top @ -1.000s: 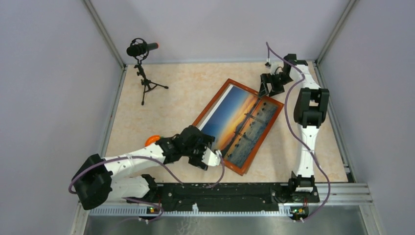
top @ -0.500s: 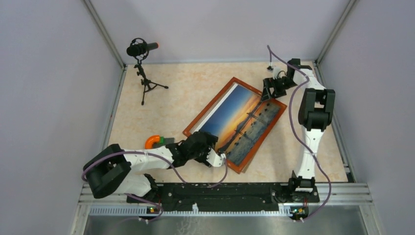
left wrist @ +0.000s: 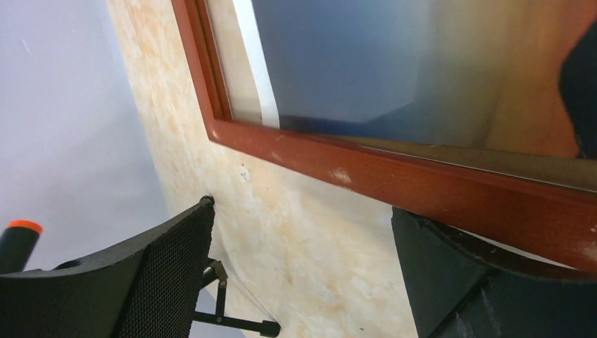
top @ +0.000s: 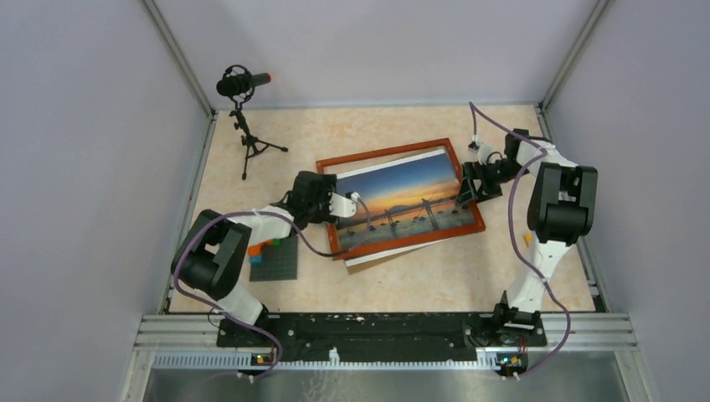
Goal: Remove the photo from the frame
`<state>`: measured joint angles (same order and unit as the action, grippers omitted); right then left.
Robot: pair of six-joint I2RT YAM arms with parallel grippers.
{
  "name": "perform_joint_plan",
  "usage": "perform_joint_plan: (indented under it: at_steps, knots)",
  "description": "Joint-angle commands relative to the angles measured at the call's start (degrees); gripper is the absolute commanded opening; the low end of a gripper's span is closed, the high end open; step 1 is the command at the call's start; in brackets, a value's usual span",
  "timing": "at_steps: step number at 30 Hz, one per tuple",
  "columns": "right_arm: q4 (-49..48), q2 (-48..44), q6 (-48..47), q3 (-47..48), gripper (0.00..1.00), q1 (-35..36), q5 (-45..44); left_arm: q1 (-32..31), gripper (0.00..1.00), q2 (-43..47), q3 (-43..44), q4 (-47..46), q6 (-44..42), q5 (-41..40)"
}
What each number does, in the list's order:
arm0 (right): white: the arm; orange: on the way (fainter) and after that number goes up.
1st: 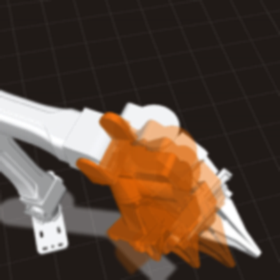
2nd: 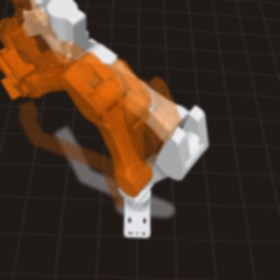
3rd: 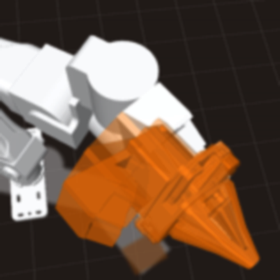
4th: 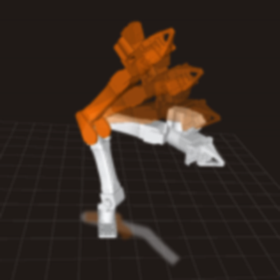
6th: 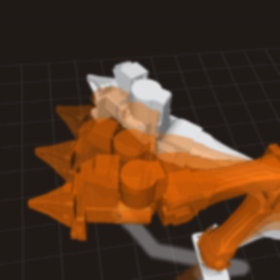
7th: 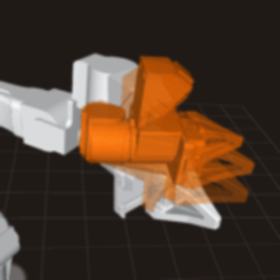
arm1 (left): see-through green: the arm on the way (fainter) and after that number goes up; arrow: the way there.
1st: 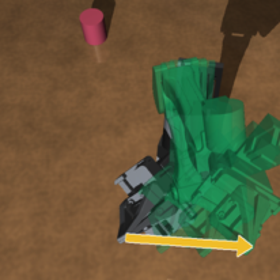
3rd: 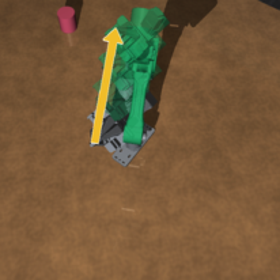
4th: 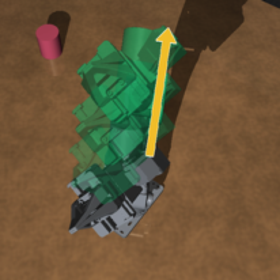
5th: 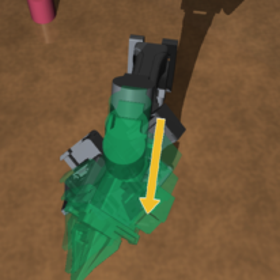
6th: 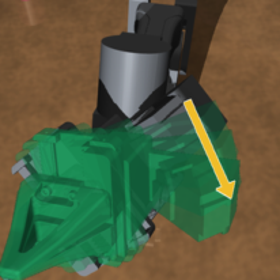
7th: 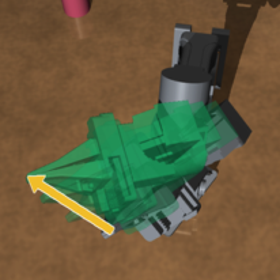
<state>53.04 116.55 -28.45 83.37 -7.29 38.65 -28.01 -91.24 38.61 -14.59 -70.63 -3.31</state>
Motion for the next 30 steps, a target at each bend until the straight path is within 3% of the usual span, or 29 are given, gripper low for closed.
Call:
perform_joint_plan:
  at_steps: [1, 7, 11, 18, 24, 30]
  knots:
    - [6.81, 1.62, 0.81, -8.19, 0.91, 2.10, 1.34, 3.68, 0.99, -0.27, 8.92, 11.09, 1.18, 13.30]
    - [5.50, -0.99, 1.02, -13.07, 0.91, 2.10, 1.00, 6.68, 0.99, 6.93, 11.50, 28.64, -3.33, 18.28]
    - [4.29, -1.58, 1.47, -14.34, 0.91, 2.10, 0.76, 7.39, 0.99, 11.30, 11.89, 39.40, -0.27, 18.74]
    - [2.54, -2.10, 3.56, -17.11, 0.91, 2.26, 0.37, 9.34, 0.98, 9.90, 16.84, 49.39, 20.96, 21.24]
    - [1.66, -3.38, 3.81, -19.18, 0.89, 2.37, -0.49, 11.66, 0.87, 0.57, 28.74, 50.93, 45.79, 25.98]
    - [0.44, -5.06, 6.26, -15.54, 0.88, 2.28, -3.24, 11.72, 0.84, -7.43, 32.88, 46.33, 60.74, 17.35]
